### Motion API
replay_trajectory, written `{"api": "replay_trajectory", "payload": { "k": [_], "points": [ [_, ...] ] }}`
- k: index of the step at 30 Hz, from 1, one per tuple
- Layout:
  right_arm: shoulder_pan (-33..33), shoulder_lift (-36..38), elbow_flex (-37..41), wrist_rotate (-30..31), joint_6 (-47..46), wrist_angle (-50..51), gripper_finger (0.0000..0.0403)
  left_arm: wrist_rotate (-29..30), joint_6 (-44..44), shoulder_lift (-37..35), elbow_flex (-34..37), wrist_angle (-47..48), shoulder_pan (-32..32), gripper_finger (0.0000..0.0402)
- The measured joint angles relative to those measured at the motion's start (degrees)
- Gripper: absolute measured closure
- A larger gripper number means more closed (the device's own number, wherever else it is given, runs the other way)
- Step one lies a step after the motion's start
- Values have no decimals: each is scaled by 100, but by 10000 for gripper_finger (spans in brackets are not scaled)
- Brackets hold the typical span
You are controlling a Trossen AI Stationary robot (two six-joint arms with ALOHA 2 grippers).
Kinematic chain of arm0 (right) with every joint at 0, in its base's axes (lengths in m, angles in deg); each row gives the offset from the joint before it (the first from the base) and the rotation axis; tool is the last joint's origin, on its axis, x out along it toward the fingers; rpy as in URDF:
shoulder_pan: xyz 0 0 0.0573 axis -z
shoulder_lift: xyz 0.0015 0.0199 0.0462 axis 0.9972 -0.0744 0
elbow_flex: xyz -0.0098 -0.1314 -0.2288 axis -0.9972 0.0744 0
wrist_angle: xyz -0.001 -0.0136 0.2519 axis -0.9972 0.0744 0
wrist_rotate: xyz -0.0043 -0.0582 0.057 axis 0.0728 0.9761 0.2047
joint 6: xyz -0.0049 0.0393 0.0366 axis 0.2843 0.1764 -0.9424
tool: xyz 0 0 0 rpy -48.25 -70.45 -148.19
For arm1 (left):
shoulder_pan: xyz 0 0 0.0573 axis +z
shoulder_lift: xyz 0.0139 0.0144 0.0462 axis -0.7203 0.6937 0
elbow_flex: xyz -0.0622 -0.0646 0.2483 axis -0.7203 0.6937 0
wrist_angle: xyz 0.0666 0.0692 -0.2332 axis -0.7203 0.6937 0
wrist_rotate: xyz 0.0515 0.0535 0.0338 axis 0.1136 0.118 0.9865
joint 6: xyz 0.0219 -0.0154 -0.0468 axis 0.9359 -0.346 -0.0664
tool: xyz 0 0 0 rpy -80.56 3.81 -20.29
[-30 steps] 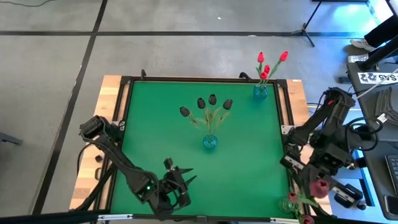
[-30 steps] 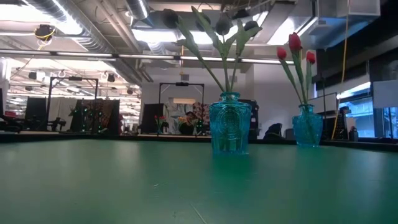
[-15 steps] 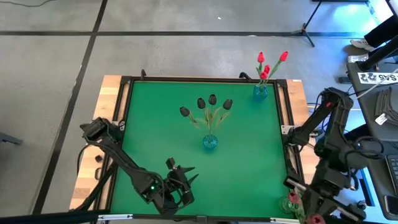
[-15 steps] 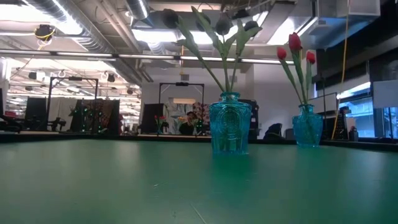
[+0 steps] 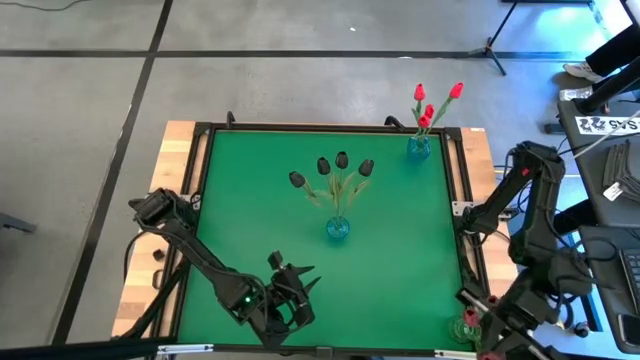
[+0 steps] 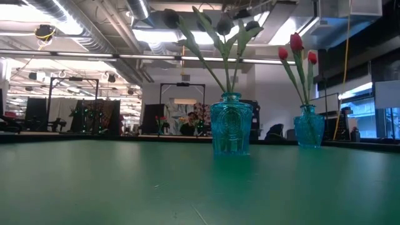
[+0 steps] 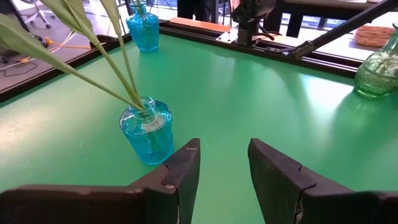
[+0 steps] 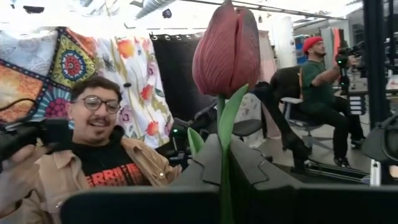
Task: Sort flowers into vase by color
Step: Put the pink tulip into the green vase
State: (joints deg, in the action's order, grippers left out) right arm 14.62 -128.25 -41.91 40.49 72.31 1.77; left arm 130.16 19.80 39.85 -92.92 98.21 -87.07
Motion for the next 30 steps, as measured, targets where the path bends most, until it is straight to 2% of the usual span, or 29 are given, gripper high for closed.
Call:
{"api": "replay_trajectory", "payload": {
  "k": [3,18,22,27,30],
  "points": [
    [-251,10,6,199,144,-12,398,-6,0,0,0,2,0,269],
    [-1359,274,11,2825,1406,-209,398,-7,15,0,0,7,0,269],
    [-1377,280,47,2968,1646,-278,398,-7,13,0,0,7,0,269],
    [-1470,530,589,2943,1819,-1032,399,-7,13,0,0,8,0,269],
    [-1569,875,1077,2585,1804,-1549,399,-7,14,0,0,9,0,269]
  ]
}}
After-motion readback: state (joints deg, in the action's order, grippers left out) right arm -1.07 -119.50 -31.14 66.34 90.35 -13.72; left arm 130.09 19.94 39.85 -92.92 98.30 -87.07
